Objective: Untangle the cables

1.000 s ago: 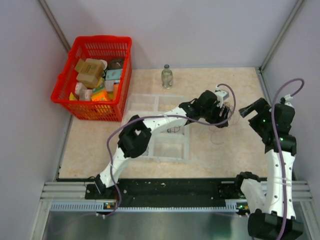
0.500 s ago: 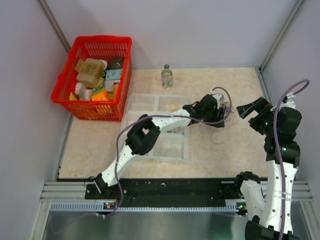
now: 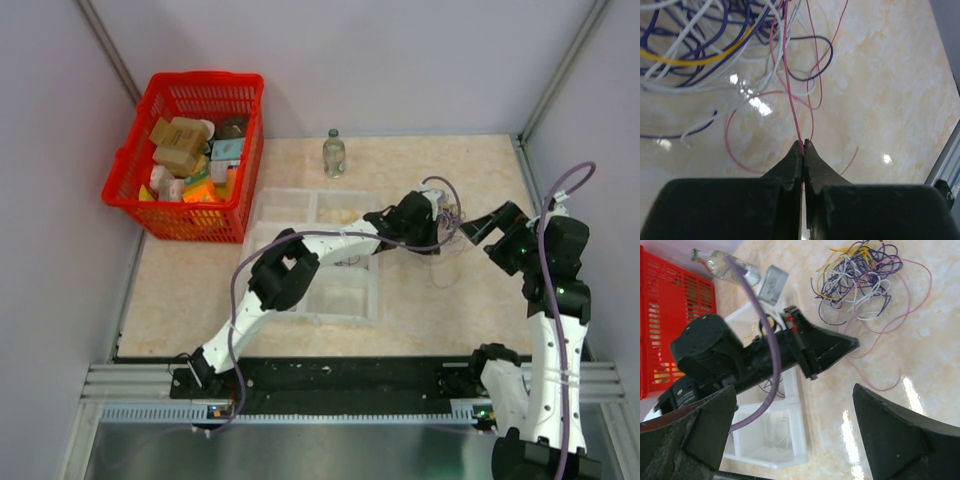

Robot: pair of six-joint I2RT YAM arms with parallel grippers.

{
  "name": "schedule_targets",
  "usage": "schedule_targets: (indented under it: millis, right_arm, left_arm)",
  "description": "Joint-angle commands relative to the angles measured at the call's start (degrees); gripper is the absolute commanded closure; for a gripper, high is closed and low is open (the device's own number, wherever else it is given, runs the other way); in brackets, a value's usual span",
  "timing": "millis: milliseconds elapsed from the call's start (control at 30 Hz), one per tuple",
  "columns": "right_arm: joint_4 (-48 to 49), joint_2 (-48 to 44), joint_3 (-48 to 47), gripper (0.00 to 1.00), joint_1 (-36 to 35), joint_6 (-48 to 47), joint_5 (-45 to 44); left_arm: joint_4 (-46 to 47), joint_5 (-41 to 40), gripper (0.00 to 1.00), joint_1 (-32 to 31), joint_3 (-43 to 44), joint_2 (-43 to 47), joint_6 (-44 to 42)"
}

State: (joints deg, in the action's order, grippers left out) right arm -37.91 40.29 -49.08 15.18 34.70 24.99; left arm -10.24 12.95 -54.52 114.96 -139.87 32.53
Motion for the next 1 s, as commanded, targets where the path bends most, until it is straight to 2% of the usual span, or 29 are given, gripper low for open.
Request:
schedule_targets:
  millis: [0, 100, 200, 467, 633, 800, 967]
  right_arm:
    - [1.97, 0.22, 0.65, 0.01, 0.47, 0.72, -3.97]
    - [0.04, 1.01, 0.65, 0.01, 0.55, 2.38, -10.47]
    - [0.9, 0.31, 1.7, 0.01, 0.64, 3.97, -11.11]
    - [6.61, 8.91, 1.09, 0.01, 0.73, 1.52, -1.81]
    - [12.16, 17.35, 0.57, 0.01, 0.73, 2.39, 13.13]
    - [12.42, 15.79, 0.04, 0.01, 0.73, 2.3, 7.19]
    - [13.74, 15.16, 0.65, 0.01, 0.73, 4.14, 8.58]
  left_arm:
    - [4.08, -1.17, 1.0, 0.29, -5.87, 11.54, -1.42]
    - [4.44, -0.3, 1.0, 0.29, -8.25, 15.58, -1.42]
    - [4.26, 0.67, 1.0, 0.29, -10.71, 20.06, -2.47]
    - [2.07, 5.24, 1.0, 0.38, -13.18, 29.21, -4.58]
    - [-0.3, 7.0, 1.0, 0.38, -11.86, 33.96, -6.95]
    - [-2.85, 5.6, 1.0, 0.38, -11.51, 38.53, -9.5]
    - [-3.03, 9.28, 1.0, 0.38, -8.18, 40.12, -8.37]
